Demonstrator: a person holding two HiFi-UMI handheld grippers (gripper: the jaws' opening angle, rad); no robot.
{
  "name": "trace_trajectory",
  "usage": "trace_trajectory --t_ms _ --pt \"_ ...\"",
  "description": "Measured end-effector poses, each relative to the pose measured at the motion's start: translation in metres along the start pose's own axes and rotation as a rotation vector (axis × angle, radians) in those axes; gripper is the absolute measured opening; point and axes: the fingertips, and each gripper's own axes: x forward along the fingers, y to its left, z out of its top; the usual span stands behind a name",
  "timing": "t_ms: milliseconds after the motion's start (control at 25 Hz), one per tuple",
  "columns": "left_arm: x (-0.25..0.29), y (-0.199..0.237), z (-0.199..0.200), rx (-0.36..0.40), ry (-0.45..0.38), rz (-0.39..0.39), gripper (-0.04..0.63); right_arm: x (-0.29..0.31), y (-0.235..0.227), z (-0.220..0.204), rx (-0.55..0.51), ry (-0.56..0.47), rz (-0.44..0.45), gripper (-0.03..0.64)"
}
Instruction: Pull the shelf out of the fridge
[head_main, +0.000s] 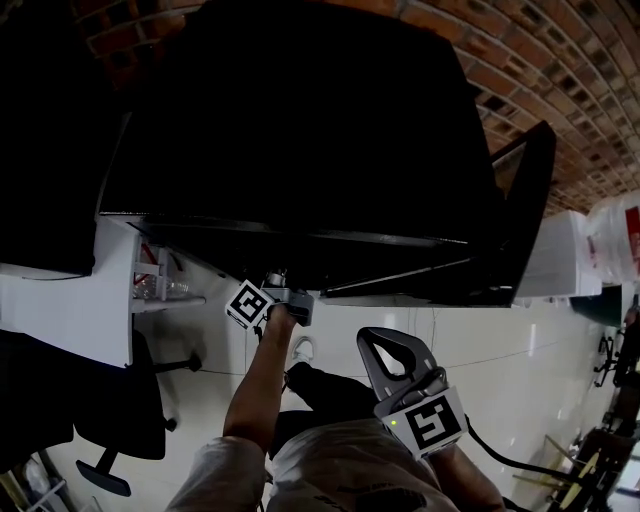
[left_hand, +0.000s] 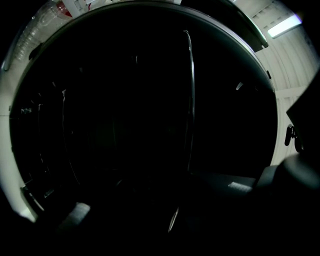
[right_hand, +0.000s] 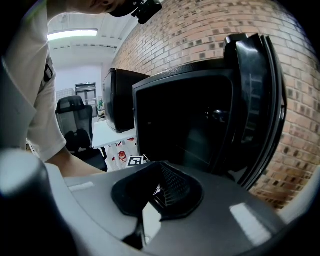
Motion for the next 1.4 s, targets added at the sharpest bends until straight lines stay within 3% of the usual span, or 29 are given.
trace_trajectory --t_ms 400,1000,1400 --pt "-0.039 -0.031 -0.009 -0.054 0.003 -0.019 0.009 -0.023 0.016 0.006 0.019 -0.049 -0.048 0.005" --pt "-0.126 -0.136 -0.024 -0.048 0.082 -0.114 0.012 -0.072 0.077 0.02 0.031 -0.132 -0.094 0.005" --pt "-0.179 -0.21 -0.029 -0.036 0.115 -0.223 0.012 -0.11 0.116 0.03 0.037 -0.214 -0.147 0.005"
